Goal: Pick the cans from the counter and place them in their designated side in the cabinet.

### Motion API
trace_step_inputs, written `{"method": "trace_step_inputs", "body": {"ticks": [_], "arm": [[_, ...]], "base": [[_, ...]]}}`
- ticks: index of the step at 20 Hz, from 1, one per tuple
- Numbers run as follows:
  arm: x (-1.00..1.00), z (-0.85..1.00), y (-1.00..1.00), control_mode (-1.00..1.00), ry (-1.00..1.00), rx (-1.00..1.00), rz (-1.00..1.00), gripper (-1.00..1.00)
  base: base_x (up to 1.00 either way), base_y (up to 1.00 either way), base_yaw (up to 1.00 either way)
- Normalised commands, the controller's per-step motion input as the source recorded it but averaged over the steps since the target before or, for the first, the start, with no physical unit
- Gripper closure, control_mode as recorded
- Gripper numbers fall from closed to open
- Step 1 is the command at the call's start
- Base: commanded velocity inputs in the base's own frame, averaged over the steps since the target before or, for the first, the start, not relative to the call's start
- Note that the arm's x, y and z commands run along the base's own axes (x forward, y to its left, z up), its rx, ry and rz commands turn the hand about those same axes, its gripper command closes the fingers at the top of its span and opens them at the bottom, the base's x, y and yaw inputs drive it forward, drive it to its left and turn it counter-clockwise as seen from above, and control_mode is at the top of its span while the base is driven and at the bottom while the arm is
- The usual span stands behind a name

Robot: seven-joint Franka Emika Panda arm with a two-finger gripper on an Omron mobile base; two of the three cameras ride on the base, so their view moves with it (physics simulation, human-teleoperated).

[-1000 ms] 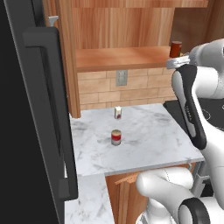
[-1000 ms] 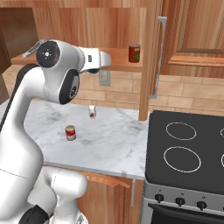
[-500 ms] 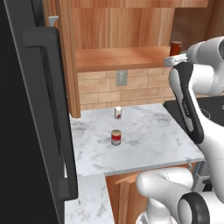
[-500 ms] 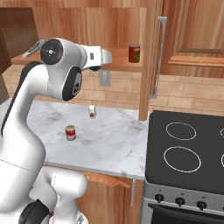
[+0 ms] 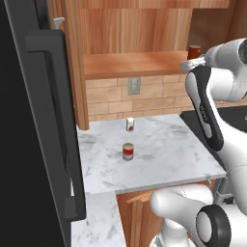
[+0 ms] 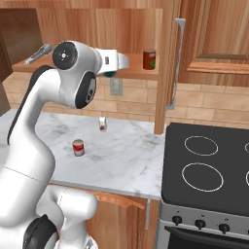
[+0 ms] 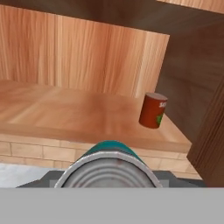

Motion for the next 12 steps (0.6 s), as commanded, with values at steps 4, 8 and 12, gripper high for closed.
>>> {"method": "trace_step_inputs", "body": {"ticks": [4, 8, 12], "arm": [[0.17, 0.0, -0.07, -1.0, 0.0, 0.0, 0.0, 1.0], [0.17, 0.0, -0.08, -1.0, 0.0, 0.0, 0.0, 1.0], [0.16, 0.0, -0.08, -1.0, 0.0, 0.0, 0.0, 1.0]], "base": [[0.0, 0.0, 0.0], [0.0, 0.0, 0.0], [0.0, 0.0, 0.0]]}}
